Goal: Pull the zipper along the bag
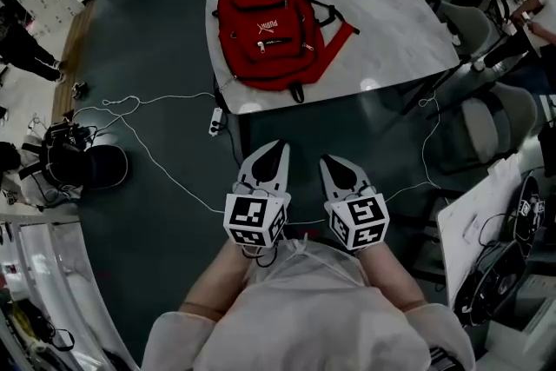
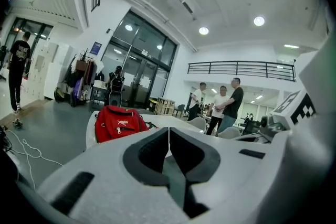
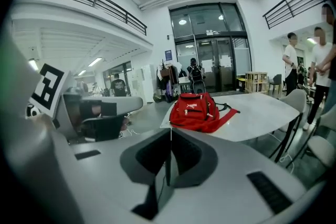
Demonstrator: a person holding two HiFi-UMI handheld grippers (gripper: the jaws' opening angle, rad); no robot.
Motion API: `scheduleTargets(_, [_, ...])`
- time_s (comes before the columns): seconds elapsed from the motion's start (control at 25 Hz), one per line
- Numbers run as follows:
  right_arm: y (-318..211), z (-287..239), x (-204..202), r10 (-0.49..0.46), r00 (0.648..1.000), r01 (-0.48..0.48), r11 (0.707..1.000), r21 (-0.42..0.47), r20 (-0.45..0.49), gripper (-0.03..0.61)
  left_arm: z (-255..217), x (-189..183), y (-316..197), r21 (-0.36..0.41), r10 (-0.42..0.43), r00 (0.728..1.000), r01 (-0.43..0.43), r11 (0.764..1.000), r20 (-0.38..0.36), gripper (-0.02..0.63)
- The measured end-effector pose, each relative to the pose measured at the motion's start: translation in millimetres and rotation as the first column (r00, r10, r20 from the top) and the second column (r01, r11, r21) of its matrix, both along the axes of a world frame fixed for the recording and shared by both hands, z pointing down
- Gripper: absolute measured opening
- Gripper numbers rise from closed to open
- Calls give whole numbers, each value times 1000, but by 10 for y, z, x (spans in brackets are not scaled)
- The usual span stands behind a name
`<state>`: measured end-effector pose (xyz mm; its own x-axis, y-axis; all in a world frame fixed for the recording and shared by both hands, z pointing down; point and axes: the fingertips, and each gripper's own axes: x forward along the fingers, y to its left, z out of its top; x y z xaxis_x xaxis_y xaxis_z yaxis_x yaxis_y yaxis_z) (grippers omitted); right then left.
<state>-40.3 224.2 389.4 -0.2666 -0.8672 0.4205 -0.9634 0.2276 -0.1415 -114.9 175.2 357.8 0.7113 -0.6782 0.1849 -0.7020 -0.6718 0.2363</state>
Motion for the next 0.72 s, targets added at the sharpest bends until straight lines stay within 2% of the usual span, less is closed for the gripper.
scheduleTargets(0.24, [-577,-1,106,9,1000,-9,1000,-15,-3,28,32,35,-533,-31,0,1000,1,1000,13,20])
scheduleTargets(0.44, [-1090,107,243,-18,1000,18,1000,-13,10,28,108,126,-940,-17,-11,999,11,1000,34,20])
scheduleTargets(0.72, [-1966,180,603,-116,993,116,993,-13,16,28,189,407,-1738,-12,-112,992,113,994,56,21])
